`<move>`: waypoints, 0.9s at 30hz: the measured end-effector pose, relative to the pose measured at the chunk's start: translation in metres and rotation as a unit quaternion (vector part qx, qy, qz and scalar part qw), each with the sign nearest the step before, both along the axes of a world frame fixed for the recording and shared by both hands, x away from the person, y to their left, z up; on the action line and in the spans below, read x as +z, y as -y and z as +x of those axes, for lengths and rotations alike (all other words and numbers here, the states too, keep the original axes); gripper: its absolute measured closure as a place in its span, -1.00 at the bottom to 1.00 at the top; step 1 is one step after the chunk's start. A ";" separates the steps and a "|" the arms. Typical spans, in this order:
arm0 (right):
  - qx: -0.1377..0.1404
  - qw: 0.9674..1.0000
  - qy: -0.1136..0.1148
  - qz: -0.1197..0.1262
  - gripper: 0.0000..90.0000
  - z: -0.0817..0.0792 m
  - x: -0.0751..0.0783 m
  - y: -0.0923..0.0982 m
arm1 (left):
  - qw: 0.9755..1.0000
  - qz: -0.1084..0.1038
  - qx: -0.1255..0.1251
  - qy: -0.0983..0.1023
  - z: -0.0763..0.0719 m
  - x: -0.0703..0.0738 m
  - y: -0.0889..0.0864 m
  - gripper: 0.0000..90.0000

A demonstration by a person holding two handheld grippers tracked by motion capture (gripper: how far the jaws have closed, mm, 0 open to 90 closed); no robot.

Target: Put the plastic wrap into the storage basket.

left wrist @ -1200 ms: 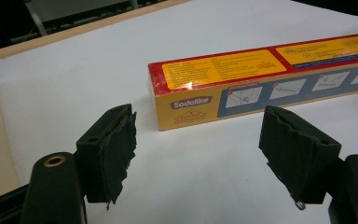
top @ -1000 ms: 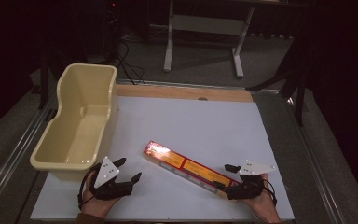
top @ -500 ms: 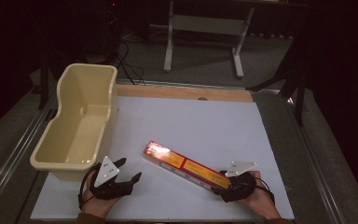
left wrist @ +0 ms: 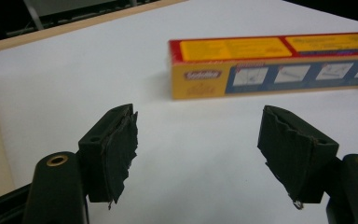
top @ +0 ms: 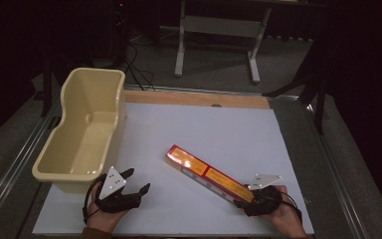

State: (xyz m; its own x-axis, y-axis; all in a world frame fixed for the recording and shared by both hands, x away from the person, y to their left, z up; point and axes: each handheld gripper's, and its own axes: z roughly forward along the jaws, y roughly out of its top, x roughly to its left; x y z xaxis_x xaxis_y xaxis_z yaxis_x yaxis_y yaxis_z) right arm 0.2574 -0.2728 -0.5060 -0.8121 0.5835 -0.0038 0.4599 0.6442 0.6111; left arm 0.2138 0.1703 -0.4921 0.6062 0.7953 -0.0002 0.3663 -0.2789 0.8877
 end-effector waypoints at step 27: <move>-0.077 0.996 -0.033 -0.043 -0.47 0.018 0.031 0.045 | 1.000 0.001 0.001 -0.005 0.001 -0.002 0.000 -0.36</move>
